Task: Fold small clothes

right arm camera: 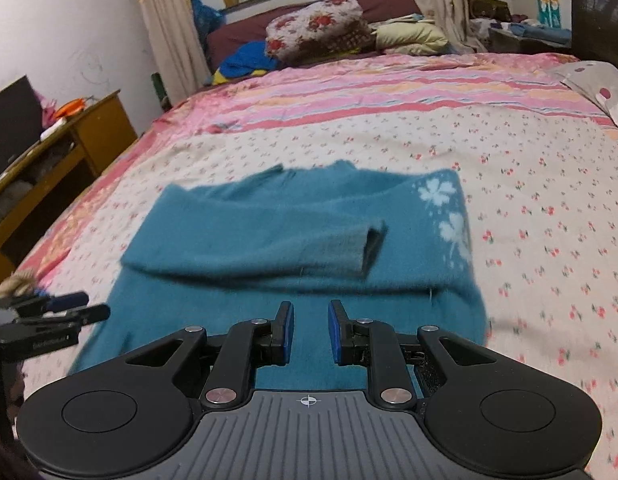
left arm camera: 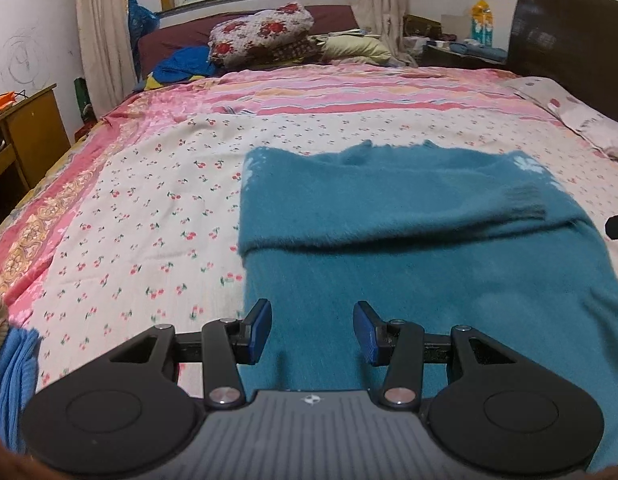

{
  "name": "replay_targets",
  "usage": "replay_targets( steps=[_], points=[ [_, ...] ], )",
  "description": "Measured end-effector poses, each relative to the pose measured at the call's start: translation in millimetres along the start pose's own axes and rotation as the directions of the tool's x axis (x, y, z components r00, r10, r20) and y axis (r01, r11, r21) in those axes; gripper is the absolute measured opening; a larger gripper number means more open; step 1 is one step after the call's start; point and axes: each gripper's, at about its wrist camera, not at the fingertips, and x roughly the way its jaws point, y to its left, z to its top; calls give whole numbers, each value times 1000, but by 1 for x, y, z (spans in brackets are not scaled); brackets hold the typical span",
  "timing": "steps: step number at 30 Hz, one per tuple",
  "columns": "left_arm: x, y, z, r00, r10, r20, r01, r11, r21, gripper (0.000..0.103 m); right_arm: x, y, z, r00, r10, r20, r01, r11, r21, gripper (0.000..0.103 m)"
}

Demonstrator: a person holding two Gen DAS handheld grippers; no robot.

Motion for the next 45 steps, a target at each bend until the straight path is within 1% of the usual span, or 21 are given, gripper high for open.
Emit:
replay_targets(
  steps=[4,9,11,14,17,20,22,25,30,34,41,45],
  points=[
    [-22,-2,-17,1000,-19,-16,19,1000,8,51,-22,0,-22,1000,-5,-23,5,1000,-12,20],
    [-40,-4,-41,998,-34,-61,34,999,11,51,-47,-3,-50,998,-13,-65,12,1000,-17,20],
    [-45,-6,-50,997,-30,-68,30,999,11,51,-51,-4,-60,996,-11,-85,10,1000,-15,20],
    [-55,-7,-61,996,-47,-81,46,999,-12,51,-58,-3,-75,994,-14,-106,13,1000,-13,20],
    [-64,-7,-73,992,-64,-107,62,998,-15,51,-63,-5,-88,991,-8,-131,8,1000,3,20],
    [-69,-8,-85,987,-57,-150,59,998,9,51,-68,-8,-101,987,-16,-159,17,1000,7,21],
    [-73,-7,-93,984,-45,-174,51,998,26,51,-71,-10,-108,984,-16,-179,18,1000,11,23],
    [-77,-3,-102,978,-37,-207,41,999,17,51,-76,-12,-117,979,-24,-201,26,1000,11,24],
    [-75,7,-111,965,-36,-259,29,999,-32,51,-77,-18,-131,966,-49,-253,56,998,20,25],
    [-71,10,-115,959,-20,-283,6,999,-51,51,-77,-21,-139,960,-51,-277,61,998,28,32],
    [-62,7,-110,954,-60,-294,37,996,-84,51,-67,-23,-144,954,-26,-300,49,996,71,34],
    [-51,4,-107,946,-80,-315,52,994,-97,51,-61,-25,-143,949,-18,-315,47,995,86,35]
  ],
)
